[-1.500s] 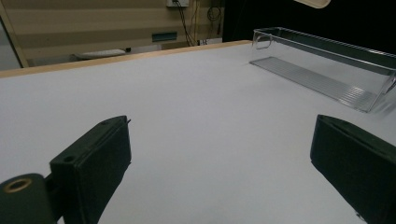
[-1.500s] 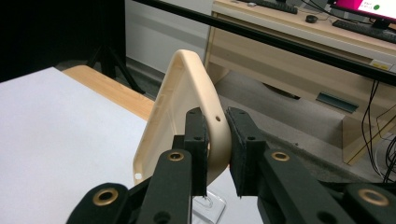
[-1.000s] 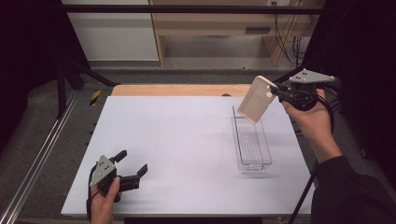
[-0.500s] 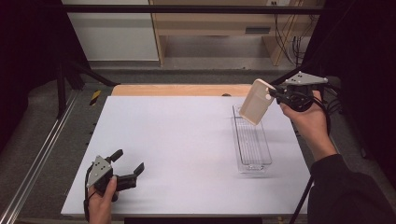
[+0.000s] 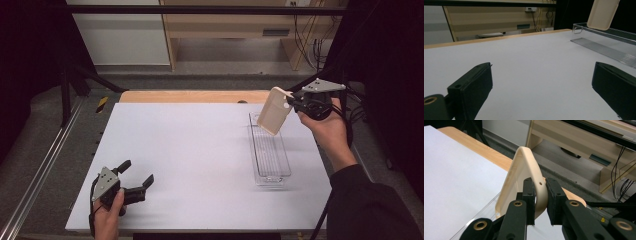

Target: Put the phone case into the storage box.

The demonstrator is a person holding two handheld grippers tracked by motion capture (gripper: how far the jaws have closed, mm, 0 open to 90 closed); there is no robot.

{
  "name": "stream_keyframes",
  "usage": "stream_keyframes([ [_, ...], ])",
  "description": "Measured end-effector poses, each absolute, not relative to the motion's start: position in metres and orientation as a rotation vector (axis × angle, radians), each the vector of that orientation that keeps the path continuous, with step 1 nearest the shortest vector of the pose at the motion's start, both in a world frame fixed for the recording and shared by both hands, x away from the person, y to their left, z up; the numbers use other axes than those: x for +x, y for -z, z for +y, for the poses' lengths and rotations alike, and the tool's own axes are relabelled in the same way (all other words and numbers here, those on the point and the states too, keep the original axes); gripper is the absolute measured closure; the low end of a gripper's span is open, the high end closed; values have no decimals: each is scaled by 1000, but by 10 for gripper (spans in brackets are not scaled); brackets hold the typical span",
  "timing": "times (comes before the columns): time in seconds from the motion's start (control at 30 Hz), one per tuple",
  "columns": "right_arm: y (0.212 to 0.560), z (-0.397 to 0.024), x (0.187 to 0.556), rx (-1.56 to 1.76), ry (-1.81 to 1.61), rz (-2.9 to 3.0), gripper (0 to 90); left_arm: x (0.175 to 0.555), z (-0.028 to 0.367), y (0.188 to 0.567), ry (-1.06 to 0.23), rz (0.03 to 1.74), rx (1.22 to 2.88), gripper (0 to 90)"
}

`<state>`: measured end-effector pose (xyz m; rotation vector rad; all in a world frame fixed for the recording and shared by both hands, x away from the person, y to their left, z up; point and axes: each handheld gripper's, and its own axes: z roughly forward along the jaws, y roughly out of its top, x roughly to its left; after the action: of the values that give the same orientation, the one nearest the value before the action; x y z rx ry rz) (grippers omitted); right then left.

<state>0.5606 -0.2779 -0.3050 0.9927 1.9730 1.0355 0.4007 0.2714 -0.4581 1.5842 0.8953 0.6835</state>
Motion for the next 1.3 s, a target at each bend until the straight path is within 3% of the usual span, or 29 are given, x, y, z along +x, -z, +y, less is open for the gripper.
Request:
stream_keyframes([
  [1.3,318,-262,578,977,-994,2000,785,400,266,458,-676,868,1605,31],
])
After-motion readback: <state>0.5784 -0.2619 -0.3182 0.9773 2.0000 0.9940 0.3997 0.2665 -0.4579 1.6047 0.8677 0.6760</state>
